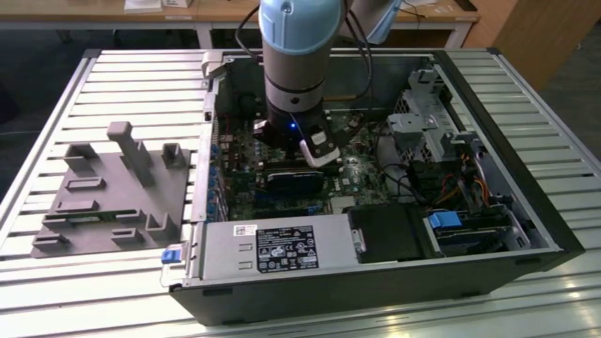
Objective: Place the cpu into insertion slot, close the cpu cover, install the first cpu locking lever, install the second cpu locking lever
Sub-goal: 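Install the second cpu locking lever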
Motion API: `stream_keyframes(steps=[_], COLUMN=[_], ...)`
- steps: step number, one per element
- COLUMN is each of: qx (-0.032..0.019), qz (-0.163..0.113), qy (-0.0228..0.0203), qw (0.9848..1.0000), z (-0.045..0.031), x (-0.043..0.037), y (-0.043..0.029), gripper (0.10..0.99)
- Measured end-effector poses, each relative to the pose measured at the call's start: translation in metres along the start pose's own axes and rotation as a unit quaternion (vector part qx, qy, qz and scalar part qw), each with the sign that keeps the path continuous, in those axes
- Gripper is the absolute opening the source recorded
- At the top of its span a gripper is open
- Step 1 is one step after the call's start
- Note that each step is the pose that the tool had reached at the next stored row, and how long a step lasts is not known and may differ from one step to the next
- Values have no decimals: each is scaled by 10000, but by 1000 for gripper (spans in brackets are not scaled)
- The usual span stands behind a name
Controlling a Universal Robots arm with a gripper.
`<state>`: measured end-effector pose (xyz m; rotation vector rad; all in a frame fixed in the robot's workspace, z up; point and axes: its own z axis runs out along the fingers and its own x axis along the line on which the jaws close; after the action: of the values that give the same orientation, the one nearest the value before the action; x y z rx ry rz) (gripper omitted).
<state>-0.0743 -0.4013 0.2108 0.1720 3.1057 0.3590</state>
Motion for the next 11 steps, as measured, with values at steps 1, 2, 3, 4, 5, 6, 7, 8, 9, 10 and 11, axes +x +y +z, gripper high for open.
stream_keyframes(steps=[1,2,3,4,5,6,7,8,9,10,11], qx=[-35,-78,-120,-162,-197,-220,-233,-239,-243,-253,-269], qz=[0,1,1,2,1,2,2,3,3,3,4], qy=[4,8,12,17,19,22,23,24,25,27,28], qw=[10000,10000,9999,9999,9998,9998,9997,9997,9997,9997,9996], z=[5,10,15,20,27,37,53,69,80,89,99], x=[9,18,28,38,43,47,49,50,50,49,49], y=[-5,-10,-14,-19,-23,-27,-33,-42,-53,-63,-70], gripper=[106,106,106,106,106,106,106,106,106,106,106])
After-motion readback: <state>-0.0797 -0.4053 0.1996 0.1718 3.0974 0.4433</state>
